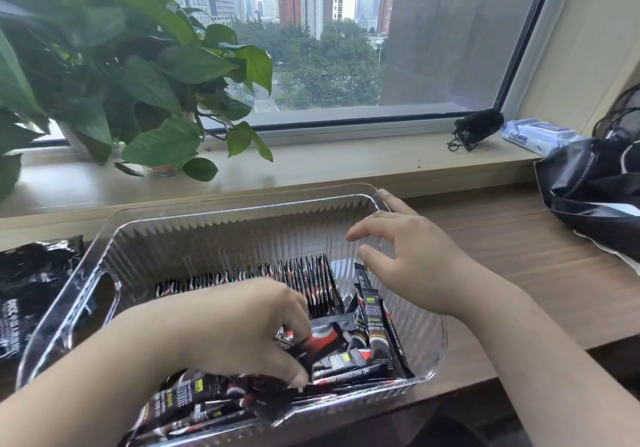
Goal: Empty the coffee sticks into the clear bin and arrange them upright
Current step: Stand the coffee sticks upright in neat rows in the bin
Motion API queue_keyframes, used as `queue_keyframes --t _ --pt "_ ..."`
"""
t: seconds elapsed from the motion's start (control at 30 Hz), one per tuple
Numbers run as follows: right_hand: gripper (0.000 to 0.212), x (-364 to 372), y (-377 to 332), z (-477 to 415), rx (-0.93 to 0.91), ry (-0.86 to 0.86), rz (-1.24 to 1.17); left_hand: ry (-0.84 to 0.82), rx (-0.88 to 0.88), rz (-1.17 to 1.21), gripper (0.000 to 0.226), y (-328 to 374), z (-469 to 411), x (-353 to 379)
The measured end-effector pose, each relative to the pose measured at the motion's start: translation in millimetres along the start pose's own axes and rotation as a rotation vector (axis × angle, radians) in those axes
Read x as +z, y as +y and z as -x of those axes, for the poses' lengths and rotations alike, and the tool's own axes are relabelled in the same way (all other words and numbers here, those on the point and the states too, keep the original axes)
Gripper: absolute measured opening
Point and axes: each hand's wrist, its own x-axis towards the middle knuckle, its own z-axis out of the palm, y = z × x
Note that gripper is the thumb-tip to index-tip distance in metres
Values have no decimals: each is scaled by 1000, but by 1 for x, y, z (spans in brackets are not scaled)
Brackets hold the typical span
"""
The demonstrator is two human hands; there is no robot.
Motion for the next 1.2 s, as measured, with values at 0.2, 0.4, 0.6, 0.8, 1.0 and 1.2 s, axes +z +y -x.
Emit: queue_keyframes --t 0.2,0.4,0.6,0.8,1.0,1.2 --pt "25 -2 -3 1 15 5 -18 335 -51 373 27 -1 -15 -14" --pt "24 -2 -4 1 24 14 -13 545 -314 441 49 -7 -72 -20" --pt "21 -3 -5 1 43 30 -52 593 -347 516 34 8 -123 -21" --pt "19 0 -2 -2 33 33 -64 617 -333 273 29 29 -135 -22" --pt "19 0 -2 -1 42 38 -88 581 -275 126 37 22 -140 -15" --pt "20 -2 -2 1 52 30 -102 691 -137 254 53 -4 -107 -1"
